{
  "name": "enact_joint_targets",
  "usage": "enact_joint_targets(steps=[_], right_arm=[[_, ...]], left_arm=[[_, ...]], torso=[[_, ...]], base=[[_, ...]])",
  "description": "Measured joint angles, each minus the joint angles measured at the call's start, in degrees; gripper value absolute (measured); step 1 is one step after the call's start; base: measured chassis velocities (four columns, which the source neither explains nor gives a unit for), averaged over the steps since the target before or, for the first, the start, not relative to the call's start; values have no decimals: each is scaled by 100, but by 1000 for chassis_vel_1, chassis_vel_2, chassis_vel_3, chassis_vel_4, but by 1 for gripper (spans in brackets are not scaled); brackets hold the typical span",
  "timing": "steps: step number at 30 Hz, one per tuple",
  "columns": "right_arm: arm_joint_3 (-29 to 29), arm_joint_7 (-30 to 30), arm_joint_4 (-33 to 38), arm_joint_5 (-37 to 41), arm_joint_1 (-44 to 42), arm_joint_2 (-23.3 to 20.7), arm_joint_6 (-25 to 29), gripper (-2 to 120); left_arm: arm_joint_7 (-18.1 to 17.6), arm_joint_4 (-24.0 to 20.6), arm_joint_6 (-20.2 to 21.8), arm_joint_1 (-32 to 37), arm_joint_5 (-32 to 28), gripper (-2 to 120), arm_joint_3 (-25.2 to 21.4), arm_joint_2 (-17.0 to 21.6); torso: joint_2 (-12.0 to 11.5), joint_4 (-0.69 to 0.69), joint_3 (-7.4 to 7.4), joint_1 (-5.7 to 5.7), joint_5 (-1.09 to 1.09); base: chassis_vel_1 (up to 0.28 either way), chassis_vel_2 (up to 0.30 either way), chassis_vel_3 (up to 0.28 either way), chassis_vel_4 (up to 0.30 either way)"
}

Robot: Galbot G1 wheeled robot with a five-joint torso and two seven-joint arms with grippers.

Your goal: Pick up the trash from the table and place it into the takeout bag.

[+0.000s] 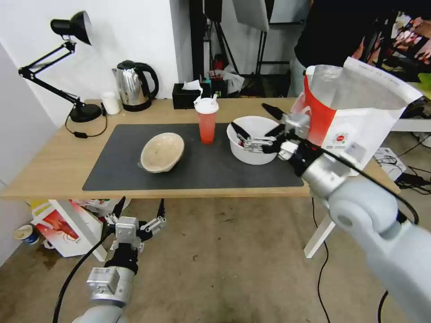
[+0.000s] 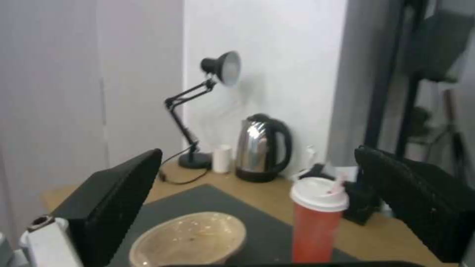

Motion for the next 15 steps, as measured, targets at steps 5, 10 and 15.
enact_joint_targets(steps=[5, 10, 15], right_arm=[[-863, -438, -728, 1015, 1525, -499, -293, 100], [-1769, -463, -1380, 1255, 2874, -703, -786, 100], [-2354, -643, -1793, 1344, 3710, -864, -1367, 100]], left_arm=[[0, 0, 0, 0, 0, 100, 0, 0], [0, 0, 0, 0, 0, 100, 0, -1], [0, 0, 0, 0, 0, 100, 0, -1]], torso=[[0, 1, 0, 0, -1], [0, 1, 1, 1, -1], [1, 0, 0, 0, -1]], base=[[0, 0, 0, 0], [0, 0, 0, 0], [0, 0, 0, 0]])
